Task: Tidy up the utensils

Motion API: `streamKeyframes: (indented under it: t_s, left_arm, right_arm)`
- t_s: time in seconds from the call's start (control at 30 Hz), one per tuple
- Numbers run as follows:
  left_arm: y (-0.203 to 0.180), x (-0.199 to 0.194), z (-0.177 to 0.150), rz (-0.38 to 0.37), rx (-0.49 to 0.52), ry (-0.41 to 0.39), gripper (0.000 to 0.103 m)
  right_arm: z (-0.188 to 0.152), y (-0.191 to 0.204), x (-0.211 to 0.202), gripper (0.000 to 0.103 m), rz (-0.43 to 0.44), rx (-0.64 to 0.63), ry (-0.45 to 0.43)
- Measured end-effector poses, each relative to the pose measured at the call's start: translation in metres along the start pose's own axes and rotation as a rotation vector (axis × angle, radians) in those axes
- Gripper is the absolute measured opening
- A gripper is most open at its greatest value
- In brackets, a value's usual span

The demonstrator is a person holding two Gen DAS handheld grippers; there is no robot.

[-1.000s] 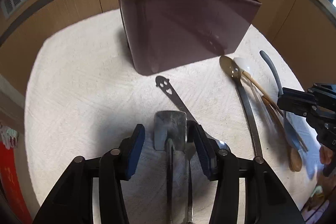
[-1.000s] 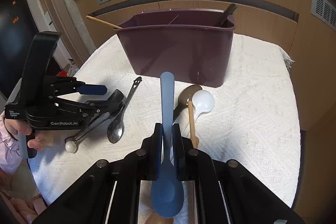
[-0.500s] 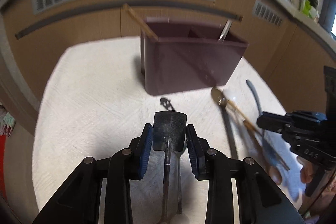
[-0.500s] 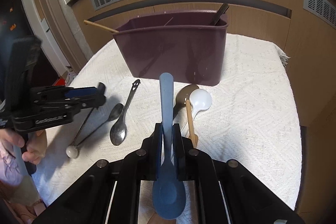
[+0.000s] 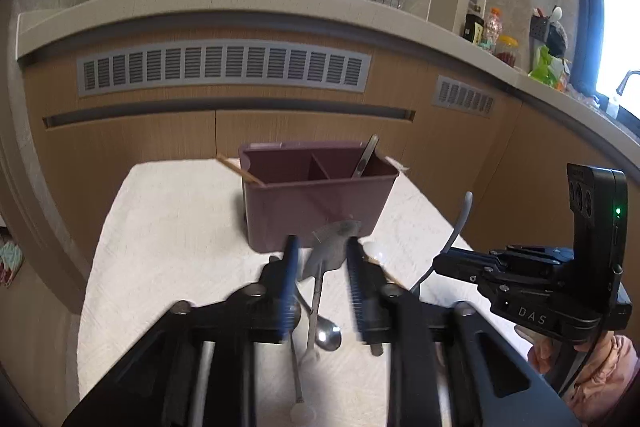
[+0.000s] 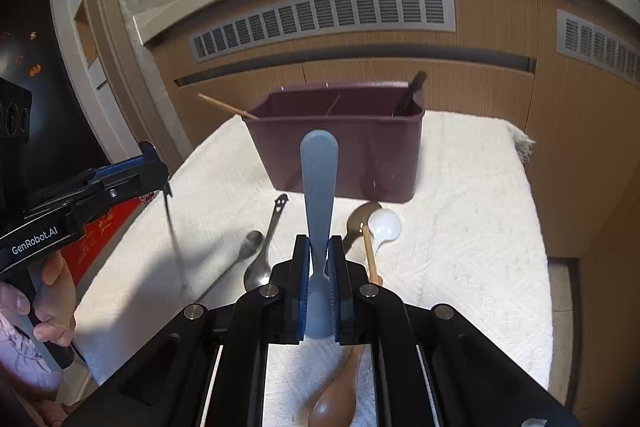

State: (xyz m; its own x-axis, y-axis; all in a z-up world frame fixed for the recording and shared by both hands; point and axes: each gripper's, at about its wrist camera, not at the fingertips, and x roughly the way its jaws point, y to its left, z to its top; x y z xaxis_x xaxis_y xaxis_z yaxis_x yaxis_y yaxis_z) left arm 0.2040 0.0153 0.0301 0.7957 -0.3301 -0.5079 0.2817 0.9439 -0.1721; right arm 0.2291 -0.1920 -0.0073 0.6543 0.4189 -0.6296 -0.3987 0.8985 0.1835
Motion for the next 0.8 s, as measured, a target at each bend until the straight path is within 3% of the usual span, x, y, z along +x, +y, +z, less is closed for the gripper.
streamKeyframes:
  t_s: [0.3, 0.4, 0.5, 0.63, 0.8]
  left_arm:
    - [-0.001, -0.004, 0.024, 0.029, -0.002, -0.045, 0.019]
    - [0.006, 0.009, 0.021, 0.067, -0.024, 0.012, 0.019]
    - [0.016, 0.037, 0.012, 0.063, -0.076, 0.124, 0.021]
    - [0.024, 0.079, -0.004, 0.051, -0.162, 0.276, 0.050]
    - [0.020, 0.131, -0.015, 0.097, -0.271, 0.383, 0.051]
  right_arm:
    - [0.023, 0.004, -0.022, 0.008, -0.018, -0.030, -0.076]
    - [0.022, 0.002, -0.020, 0.008, -0.032, -0.036, -0.062]
    - [0.019, -0.001, -0.014, 0.008, -0.033, -0.021, -0.039]
    - [0.016, -0.009, -0.007, 0.008, -0.031, 0.008, -0.021]
    - [0.013, -0.016, -0.006, 0.008, -0.054, 0.012, -0.027]
